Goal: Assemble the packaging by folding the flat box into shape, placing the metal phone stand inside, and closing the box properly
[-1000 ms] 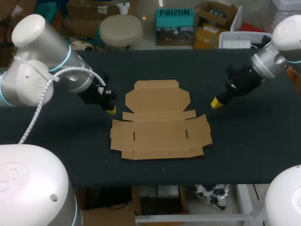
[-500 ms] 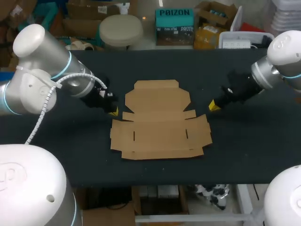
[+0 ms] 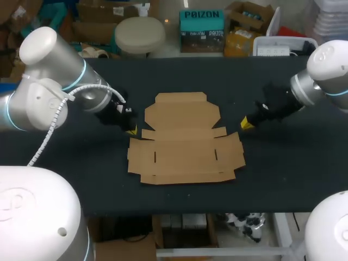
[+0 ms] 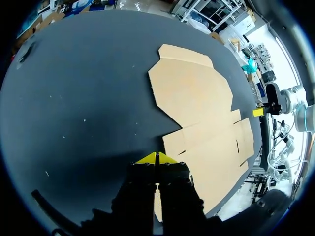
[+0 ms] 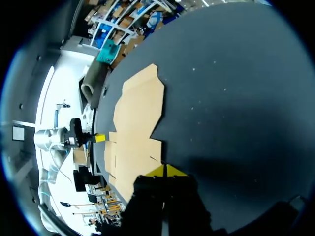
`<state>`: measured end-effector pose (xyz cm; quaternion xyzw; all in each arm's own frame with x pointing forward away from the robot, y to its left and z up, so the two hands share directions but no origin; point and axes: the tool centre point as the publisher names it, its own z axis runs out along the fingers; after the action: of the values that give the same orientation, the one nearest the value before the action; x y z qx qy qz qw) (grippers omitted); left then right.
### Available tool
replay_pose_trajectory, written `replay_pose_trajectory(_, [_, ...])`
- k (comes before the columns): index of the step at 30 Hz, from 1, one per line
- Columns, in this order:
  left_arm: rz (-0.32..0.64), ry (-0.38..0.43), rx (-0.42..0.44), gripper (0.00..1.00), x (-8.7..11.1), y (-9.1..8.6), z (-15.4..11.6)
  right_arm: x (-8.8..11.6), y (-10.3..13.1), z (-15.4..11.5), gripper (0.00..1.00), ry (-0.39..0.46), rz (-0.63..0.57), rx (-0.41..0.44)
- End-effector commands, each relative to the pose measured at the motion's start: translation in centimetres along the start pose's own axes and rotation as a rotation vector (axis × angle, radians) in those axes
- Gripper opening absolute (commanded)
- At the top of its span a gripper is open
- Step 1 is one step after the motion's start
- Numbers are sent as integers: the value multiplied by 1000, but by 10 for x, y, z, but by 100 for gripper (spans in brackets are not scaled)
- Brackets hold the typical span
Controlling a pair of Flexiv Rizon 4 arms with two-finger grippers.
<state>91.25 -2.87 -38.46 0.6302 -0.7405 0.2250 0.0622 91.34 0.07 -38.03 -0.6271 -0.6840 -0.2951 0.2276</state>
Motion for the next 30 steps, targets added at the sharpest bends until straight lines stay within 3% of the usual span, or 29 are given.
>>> replay_pose_trajectory(1, [-5,-6,-7,0,-1,-3,10,-7,10,11,0,24,-1,14])
replay_pose_trajectory(30, [7,37,-24,0,4,-3,24,-9,17,48,0,45,-46,35])
